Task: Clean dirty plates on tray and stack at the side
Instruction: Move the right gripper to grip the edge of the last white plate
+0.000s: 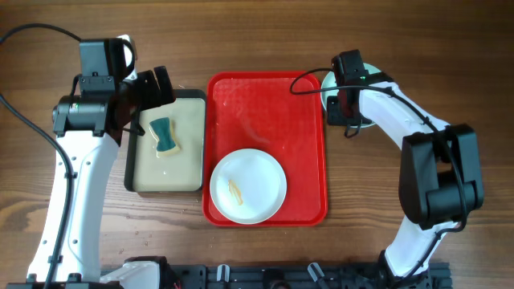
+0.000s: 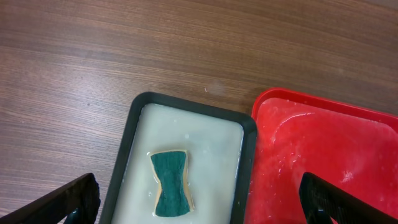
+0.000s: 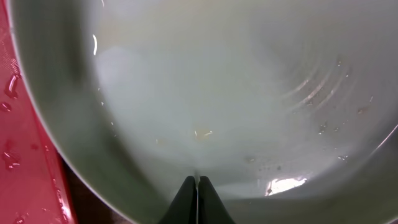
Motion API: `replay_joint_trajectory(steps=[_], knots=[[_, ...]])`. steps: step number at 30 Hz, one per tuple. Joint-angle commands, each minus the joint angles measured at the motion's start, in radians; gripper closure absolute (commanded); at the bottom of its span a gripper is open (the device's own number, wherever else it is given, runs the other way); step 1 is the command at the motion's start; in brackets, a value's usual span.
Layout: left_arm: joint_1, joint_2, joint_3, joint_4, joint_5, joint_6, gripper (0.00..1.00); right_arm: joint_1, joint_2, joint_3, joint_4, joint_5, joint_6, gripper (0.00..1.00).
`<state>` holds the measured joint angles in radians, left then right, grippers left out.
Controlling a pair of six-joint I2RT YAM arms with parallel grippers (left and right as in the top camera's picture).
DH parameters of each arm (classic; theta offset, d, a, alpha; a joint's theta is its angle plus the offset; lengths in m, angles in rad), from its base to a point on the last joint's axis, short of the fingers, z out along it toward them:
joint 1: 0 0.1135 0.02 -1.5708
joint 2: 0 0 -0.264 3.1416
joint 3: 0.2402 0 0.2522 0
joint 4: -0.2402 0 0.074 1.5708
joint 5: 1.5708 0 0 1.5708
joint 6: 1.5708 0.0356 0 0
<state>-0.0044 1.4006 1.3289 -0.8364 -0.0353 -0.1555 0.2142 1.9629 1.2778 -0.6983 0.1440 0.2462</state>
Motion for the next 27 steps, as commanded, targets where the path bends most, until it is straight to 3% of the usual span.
replay_joint_trajectory(steps=[1,12,13,14,15,18,21,23,27], knots=[[0.003,-0.004,0.008,0.002,0.008,-0.009,0.00,-0.004,0.007,0.003,-0.012,0.017,0.011,0.96],[0.003,-0.004,0.008,0.002,0.008,-0.009,0.00,-0.004,-0.100,0.055,-0.089,0.013,-0.037,0.94],[0.003,-0.004,0.008,0.002,0.008,-0.009,0.00,-0.004,-0.137,0.068,-0.097,-0.026,-0.051,0.90],[0.003,-0.004,0.008,0.002,0.008,-0.009,0.00,-0.004,-0.191,0.074,-0.100,-0.153,-0.083,0.69],[0.003,-0.004,0.008,0.002,0.008,-0.009,0.00,-0.004,-0.223,0.074,-0.103,-0.254,-0.111,0.57],[0.003,-0.004,0.008,0.002,0.008,-0.009,0.00,-0.004,-0.287,0.074,-0.136,-0.560,-0.230,0.45],[0.003,-0.004,0.008,0.002,0.008,-0.009,0.00,0.014,-0.298,0.068,-0.230,-0.720,-0.309,0.42],[0.003,-0.004,0.008,0.002,0.008,-0.009,0.00,0.057,-0.296,0.032,-0.265,-0.696,-0.338,0.42],[0.003,-0.004,0.008,0.002,0.008,-0.009,0.00,0.220,-0.286,-0.091,-0.164,-0.535,-0.331,0.42]])
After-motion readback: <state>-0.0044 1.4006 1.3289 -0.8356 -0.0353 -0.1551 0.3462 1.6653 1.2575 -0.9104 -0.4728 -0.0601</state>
